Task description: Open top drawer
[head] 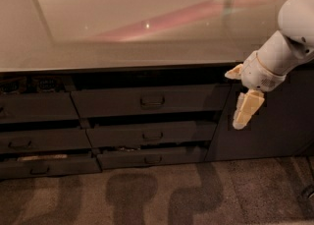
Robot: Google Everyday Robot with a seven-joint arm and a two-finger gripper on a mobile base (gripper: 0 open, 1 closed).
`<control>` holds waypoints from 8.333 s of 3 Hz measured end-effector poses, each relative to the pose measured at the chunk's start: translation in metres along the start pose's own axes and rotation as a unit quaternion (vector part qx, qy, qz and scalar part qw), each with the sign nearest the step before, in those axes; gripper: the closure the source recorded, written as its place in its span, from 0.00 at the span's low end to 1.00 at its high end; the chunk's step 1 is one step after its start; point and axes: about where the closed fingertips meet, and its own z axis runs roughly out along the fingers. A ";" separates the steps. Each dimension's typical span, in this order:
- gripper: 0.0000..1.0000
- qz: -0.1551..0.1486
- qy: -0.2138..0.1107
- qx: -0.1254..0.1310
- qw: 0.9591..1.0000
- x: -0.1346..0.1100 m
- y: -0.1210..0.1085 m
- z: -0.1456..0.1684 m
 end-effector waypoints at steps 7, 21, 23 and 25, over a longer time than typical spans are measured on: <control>0.00 -0.178 0.049 0.138 0.973 -0.080 0.030 0.047; 0.26 -0.174 0.120 0.036 0.977 -0.032 -0.093 0.190; 0.73 -0.174 0.120 0.036 0.977 -0.032 -0.093 0.190; 1.00 -0.174 0.120 0.036 0.977 -0.032 -0.093 0.190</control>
Offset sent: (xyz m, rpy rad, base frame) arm -0.0169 0.1614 -0.0453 -0.1947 -0.0177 0.2823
